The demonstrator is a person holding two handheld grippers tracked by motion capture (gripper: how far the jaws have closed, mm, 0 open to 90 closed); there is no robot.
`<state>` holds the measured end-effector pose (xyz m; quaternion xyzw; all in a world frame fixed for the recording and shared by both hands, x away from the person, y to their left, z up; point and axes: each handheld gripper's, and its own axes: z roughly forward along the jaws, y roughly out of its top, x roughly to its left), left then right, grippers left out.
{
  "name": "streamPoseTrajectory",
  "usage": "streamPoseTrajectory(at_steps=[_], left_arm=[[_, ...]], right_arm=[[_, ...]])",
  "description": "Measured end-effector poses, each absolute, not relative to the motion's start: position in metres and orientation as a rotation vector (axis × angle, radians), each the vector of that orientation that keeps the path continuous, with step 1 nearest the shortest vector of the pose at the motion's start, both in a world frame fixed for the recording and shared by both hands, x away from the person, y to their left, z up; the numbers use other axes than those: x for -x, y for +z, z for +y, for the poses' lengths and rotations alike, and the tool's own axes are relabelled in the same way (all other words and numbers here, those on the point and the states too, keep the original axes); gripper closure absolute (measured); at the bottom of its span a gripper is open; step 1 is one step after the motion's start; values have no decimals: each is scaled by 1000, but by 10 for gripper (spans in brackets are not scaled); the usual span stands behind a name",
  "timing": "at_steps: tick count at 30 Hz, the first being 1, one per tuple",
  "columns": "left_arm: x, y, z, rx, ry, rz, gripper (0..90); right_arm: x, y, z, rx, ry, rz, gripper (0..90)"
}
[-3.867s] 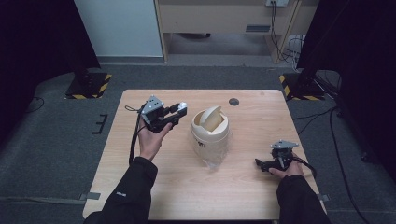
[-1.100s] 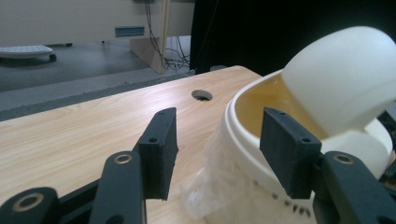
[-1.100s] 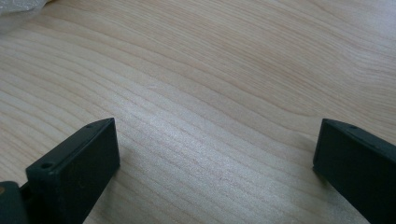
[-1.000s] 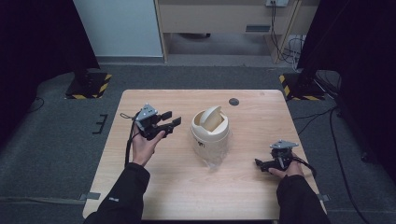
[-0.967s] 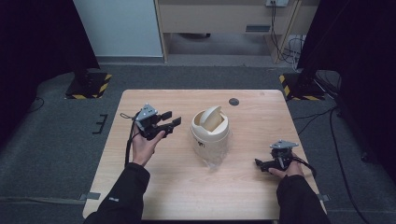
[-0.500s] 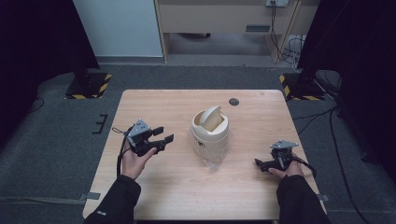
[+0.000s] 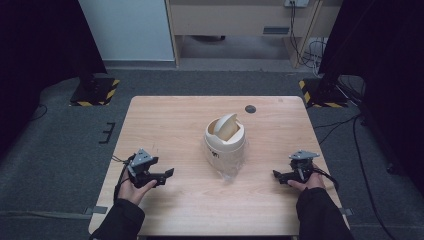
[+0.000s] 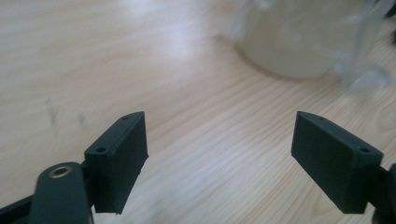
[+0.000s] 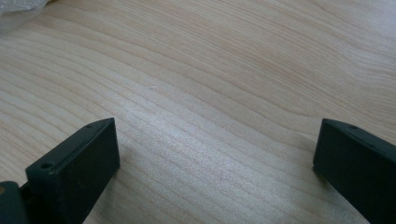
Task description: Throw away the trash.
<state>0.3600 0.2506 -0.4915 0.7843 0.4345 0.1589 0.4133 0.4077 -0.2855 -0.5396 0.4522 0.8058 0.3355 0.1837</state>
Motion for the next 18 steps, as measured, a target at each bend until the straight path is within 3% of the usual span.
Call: streamPoseTrajectory(at_steps=[7, 18], left_arm=[[-360, -511, 273, -2057, 378, 1270, 139], [-364, -524, 272, -2149, 384, 1279, 93]], right_arm=[[-408, -540, -285, -1275, 947, 2273, 6], [-408, -540, -285, -1274, 947, 2273, 6]])
